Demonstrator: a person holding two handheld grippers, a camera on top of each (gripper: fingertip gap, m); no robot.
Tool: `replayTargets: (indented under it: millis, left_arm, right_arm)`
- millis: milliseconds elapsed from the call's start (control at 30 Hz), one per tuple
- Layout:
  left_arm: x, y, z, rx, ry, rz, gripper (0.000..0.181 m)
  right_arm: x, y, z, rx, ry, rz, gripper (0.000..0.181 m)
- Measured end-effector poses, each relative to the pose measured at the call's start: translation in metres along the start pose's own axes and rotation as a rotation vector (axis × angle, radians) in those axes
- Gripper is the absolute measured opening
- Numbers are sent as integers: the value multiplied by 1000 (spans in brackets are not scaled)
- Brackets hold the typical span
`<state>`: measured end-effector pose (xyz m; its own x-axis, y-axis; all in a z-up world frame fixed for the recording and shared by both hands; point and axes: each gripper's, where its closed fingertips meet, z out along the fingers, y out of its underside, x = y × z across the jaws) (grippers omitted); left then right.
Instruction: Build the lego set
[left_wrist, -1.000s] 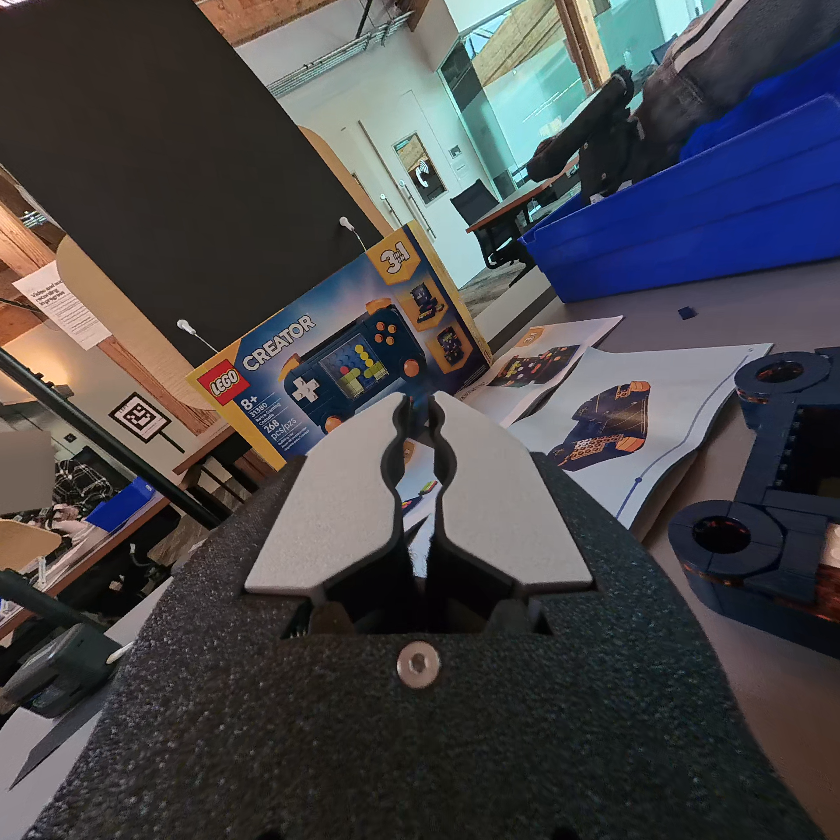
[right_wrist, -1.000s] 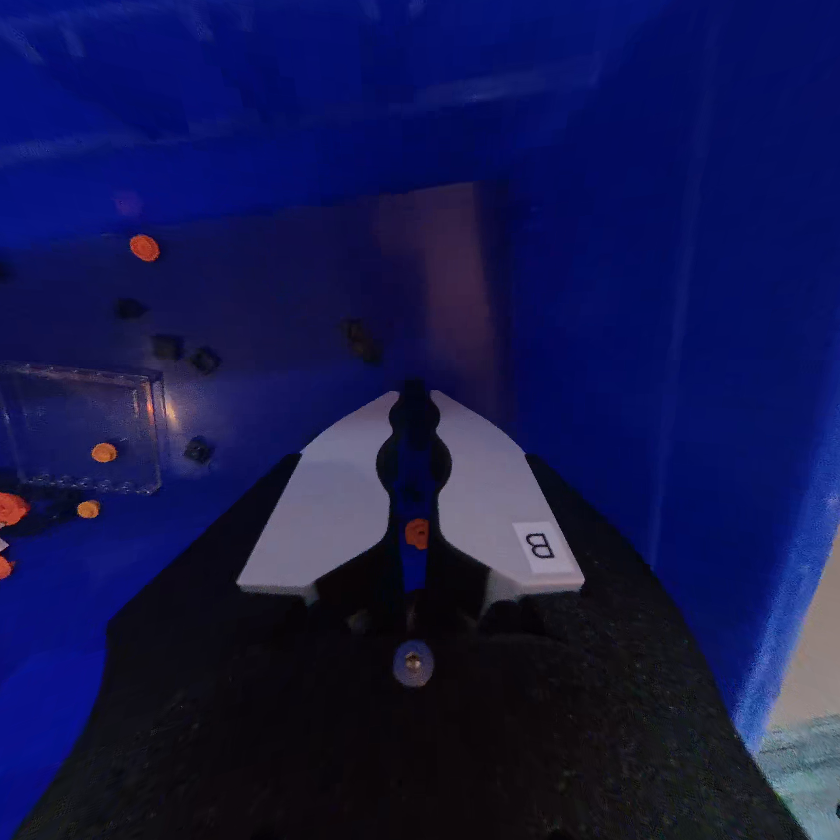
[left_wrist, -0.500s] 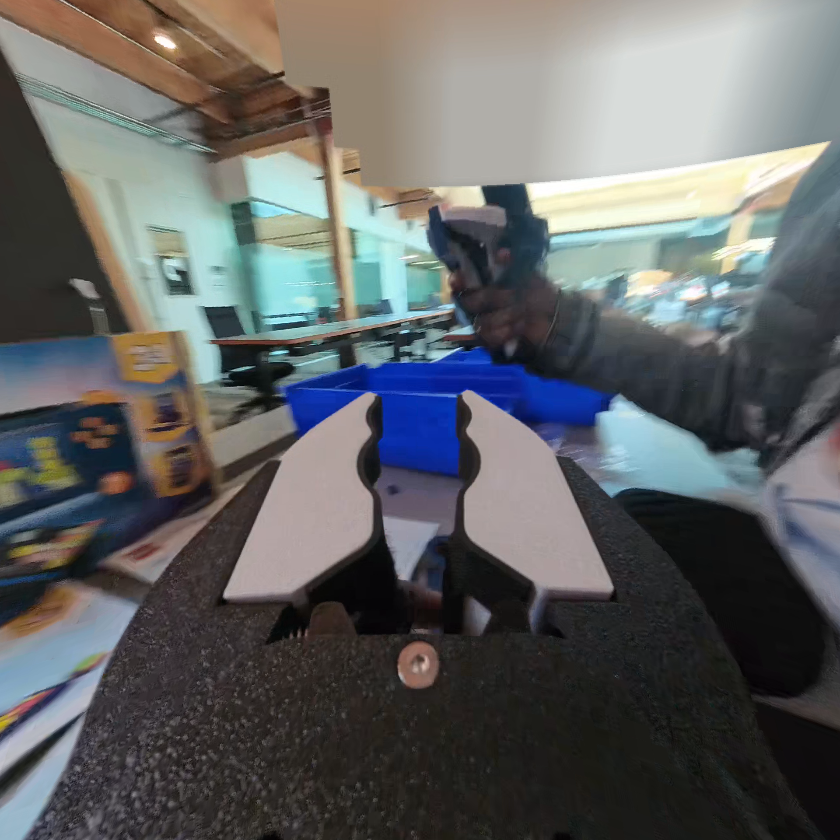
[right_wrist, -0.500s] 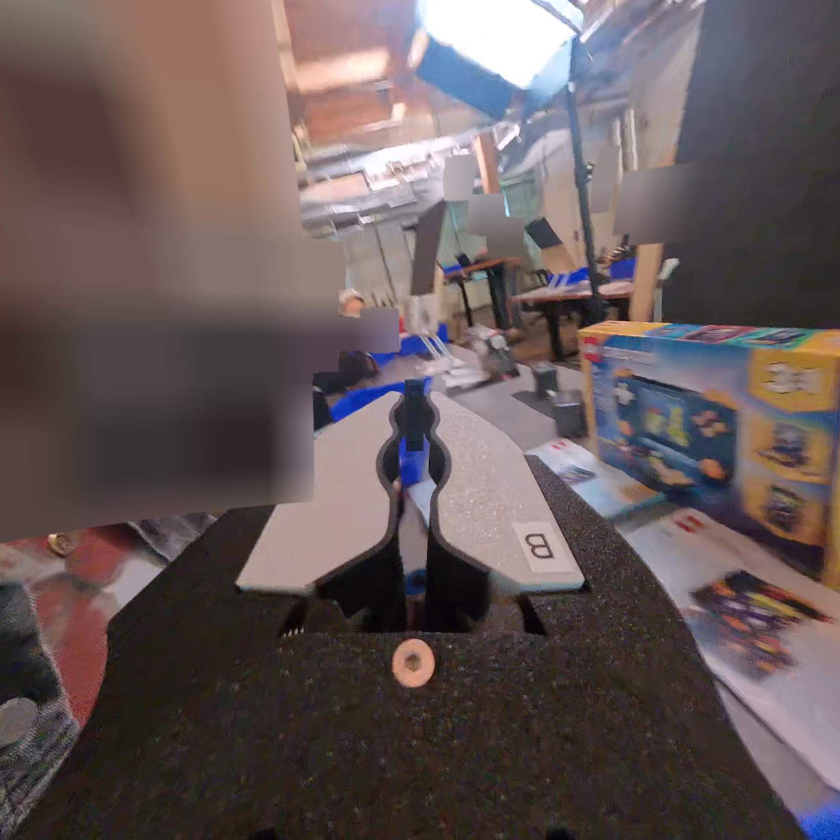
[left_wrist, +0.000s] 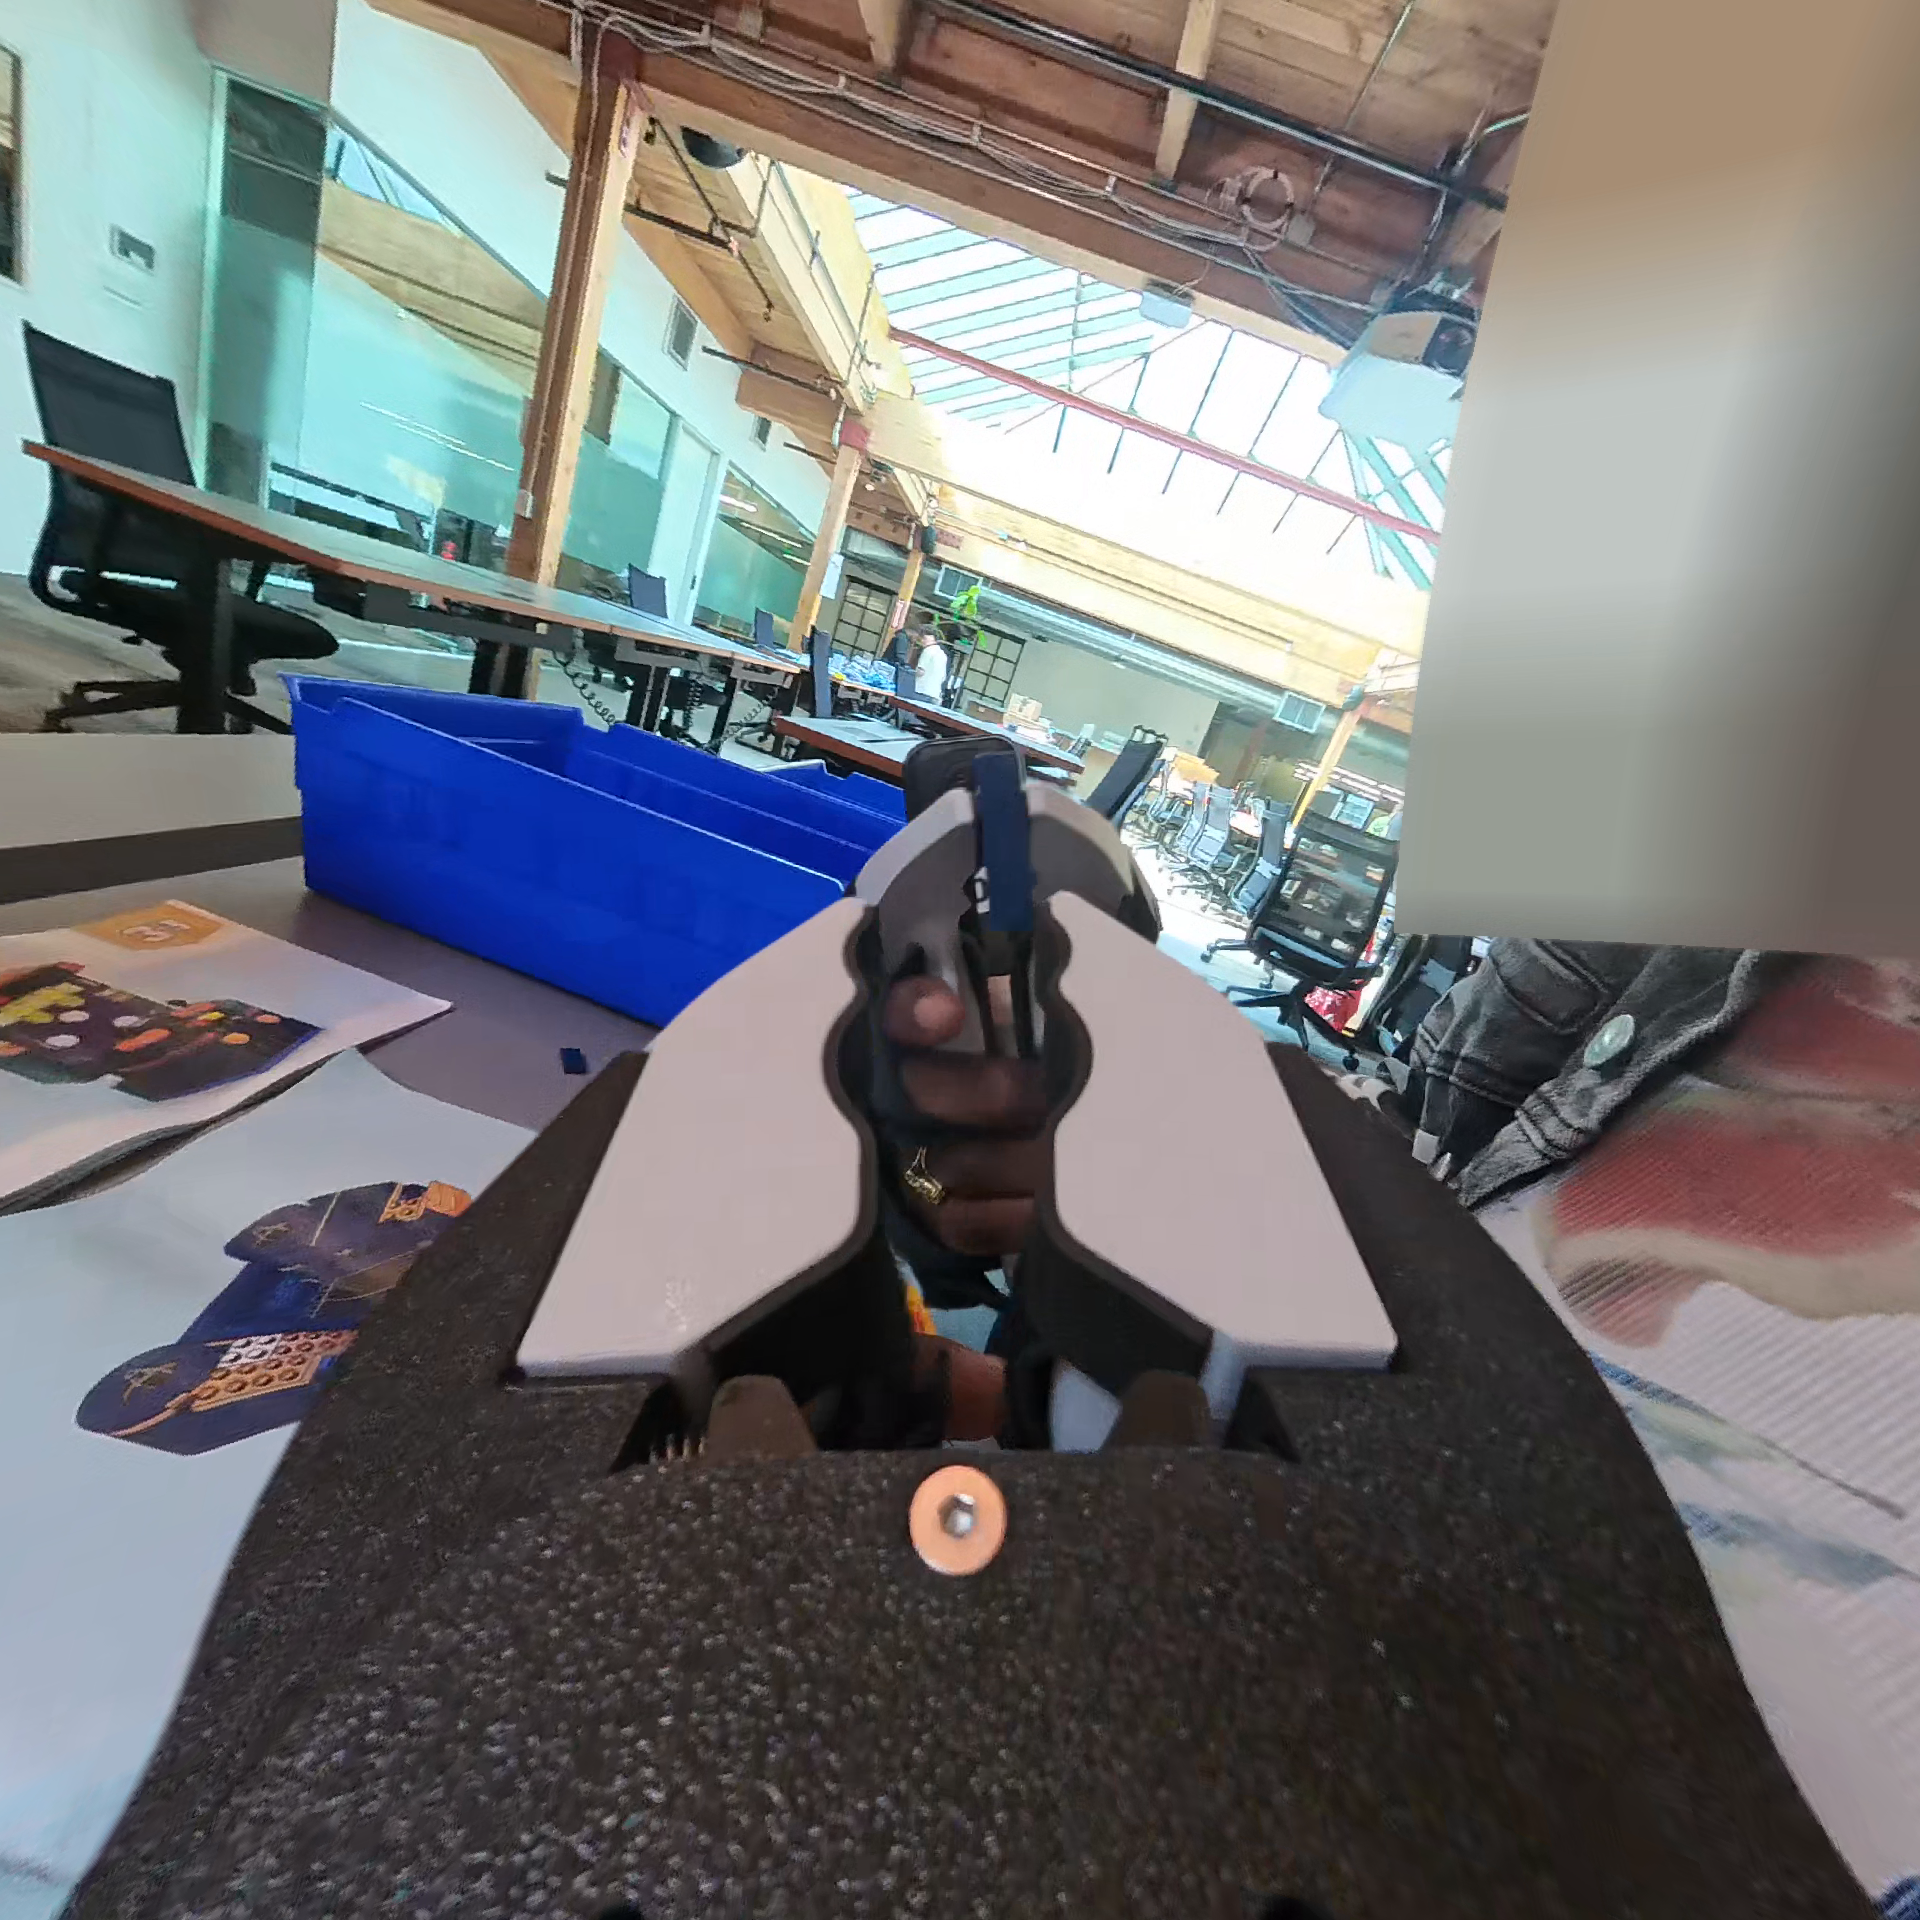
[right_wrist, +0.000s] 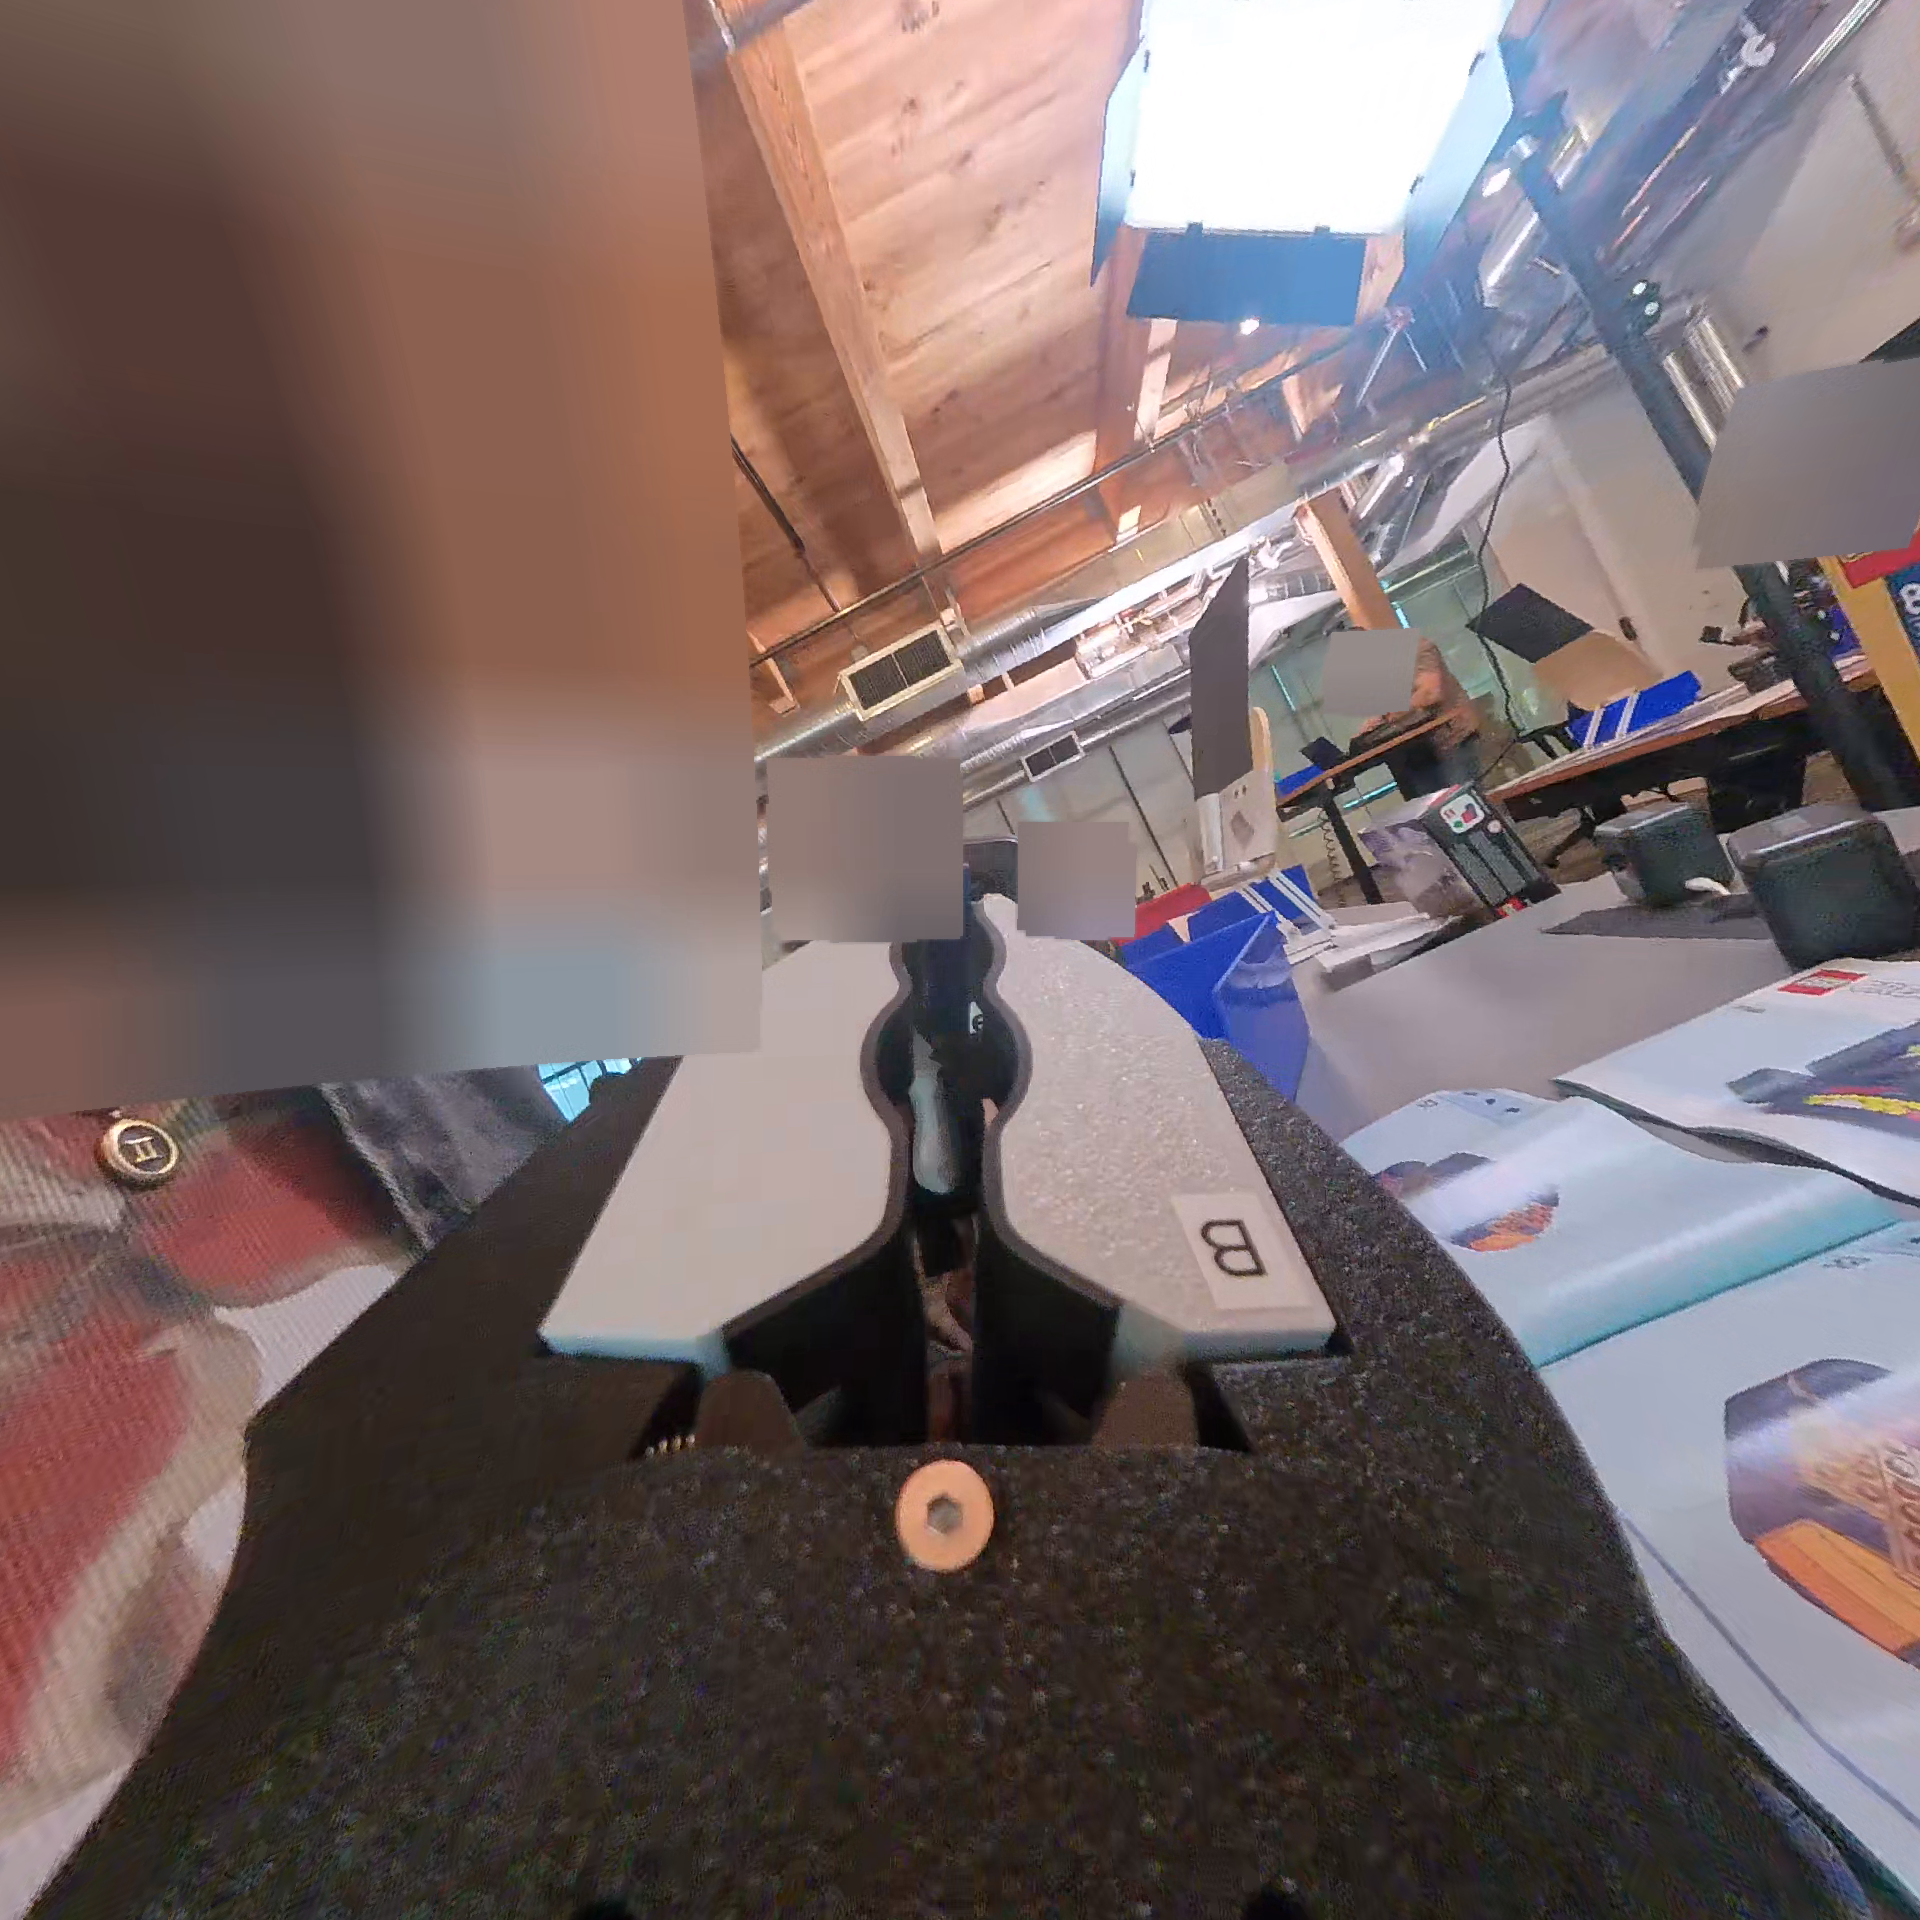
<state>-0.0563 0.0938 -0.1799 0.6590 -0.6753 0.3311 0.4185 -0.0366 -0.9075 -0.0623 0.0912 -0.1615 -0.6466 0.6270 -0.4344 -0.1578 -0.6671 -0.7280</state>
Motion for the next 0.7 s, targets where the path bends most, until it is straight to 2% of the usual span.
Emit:
replayTargets:
  millis: [33, 200, 267, 367, 433, 467, 567, 633, 700]
  left_arm:
    - [1, 0, 0, 1, 3, 6, 26]
    - [8, 4, 1, -32, 34, 41, 22]
    - [9, 4, 2, -32, 30, 70, 8]
    - [4, 4, -1, -57, 4, 93, 8]
    - [0, 4, -6, -98, -18, 117, 7]
    - [-5, 7, -9, -139, -42, 141, 7]
    - [-17, 30, -22, -378, -98, 264, 7]
    - [-17, 48, -27, -522, -88, 335, 7]
    - [-12, 63, -27, -604, -50, 361, 8]
  right_arm:
    - [1, 1, 0, -7, 5, -7, 6]
    - [2, 2, 0, -1, 12, -16, 6]
    - [1, 3, 1, -12, 13, -37, 6]
    - [5, 4, 0, -73, 59, -86, 6]
    - [9, 8, -2, -180, 116, -169, 6]
    - [11, 10, -5, -254, 143, -217, 0]
    - [15, 2, -23, -414, 198, -344, 17]
    - [11, 16, -35, -621, 162, -432, 20]
    - [11, 36, -49, -867, 136, -499, 23]
